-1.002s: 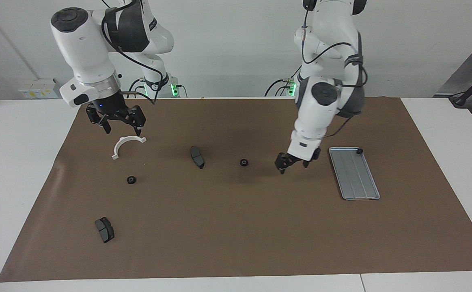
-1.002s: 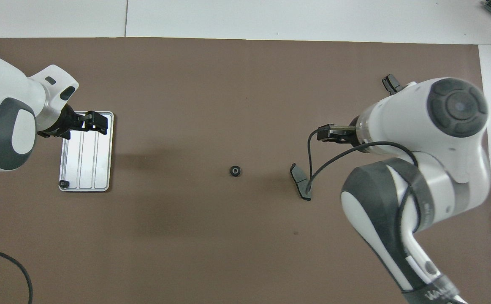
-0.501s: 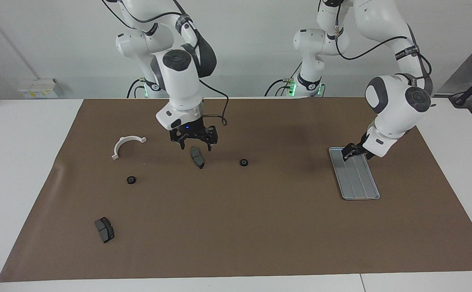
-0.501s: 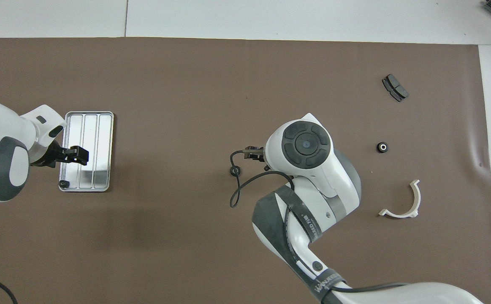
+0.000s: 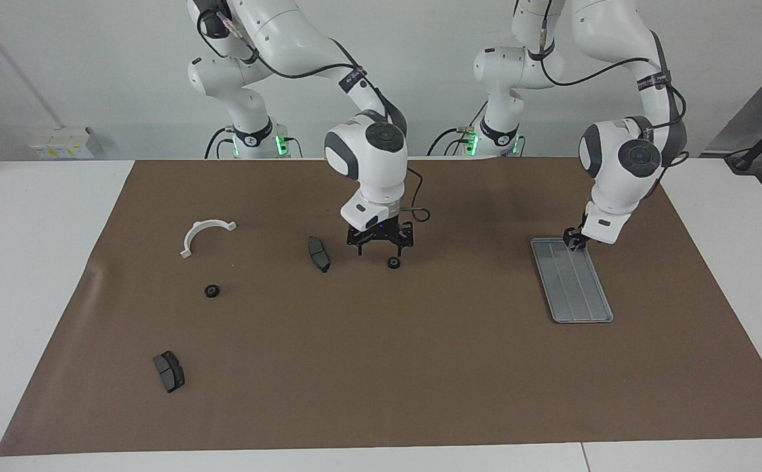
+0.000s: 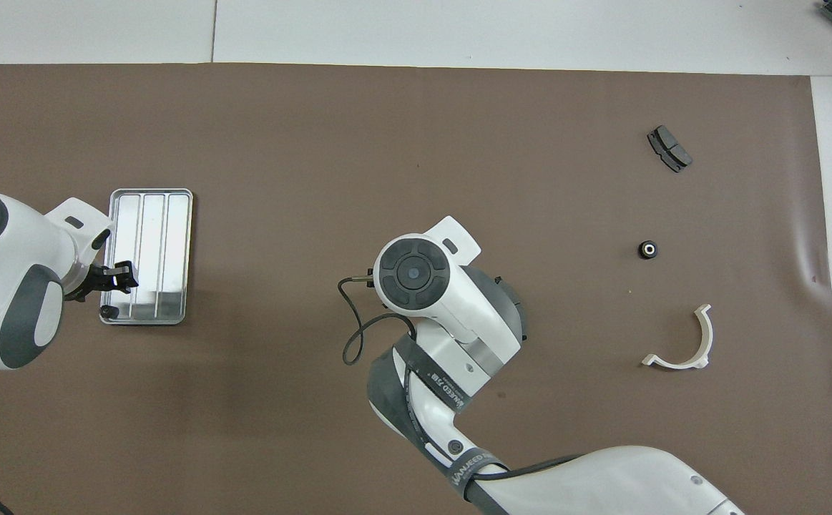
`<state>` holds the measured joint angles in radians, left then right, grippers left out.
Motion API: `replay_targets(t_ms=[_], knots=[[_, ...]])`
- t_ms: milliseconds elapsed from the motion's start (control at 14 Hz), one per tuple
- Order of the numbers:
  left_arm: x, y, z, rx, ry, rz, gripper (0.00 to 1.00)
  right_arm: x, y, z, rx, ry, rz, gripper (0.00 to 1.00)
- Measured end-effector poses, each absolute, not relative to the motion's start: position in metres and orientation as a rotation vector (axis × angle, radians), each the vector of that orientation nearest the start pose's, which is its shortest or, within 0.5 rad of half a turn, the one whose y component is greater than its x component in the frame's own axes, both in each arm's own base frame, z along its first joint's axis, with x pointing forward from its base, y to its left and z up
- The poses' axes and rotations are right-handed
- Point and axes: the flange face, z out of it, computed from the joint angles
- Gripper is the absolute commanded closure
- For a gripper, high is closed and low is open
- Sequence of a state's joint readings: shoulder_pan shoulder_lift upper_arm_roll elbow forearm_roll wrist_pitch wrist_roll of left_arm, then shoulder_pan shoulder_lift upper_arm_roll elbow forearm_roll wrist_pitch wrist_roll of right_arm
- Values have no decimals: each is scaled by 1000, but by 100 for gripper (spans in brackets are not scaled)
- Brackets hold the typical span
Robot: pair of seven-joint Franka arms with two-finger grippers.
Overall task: Place bearing gear from tray to pile
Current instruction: 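Grasp the gear with the right gripper while the left gripper withdraws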
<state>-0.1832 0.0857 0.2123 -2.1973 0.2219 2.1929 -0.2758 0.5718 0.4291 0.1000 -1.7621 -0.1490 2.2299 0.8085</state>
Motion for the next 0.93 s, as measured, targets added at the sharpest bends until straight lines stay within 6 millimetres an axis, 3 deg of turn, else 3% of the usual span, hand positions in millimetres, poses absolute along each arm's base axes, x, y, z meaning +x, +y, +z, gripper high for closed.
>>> replay_targets(t_ms=[143, 429, 573, 716, 931], knots=[[528, 23, 329, -2913, -242, 58, 31, 518, 417, 310, -3172, 61, -122, 0], [522, 23, 319, -2907, -258, 42, 33, 526, 431, 301, -3148, 47, -151, 8], [519, 27, 315, -2887, -243, 49, 36, 525, 432, 293, -3150, 41, -144, 19], [515, 31, 310, -2882, -241, 53, 38, 522, 434, 287, -3156, 33, -135, 36], [512, 33, 307, -2880, -243, 64, 42, 522, 434, 285, -3158, 33, -132, 44]])
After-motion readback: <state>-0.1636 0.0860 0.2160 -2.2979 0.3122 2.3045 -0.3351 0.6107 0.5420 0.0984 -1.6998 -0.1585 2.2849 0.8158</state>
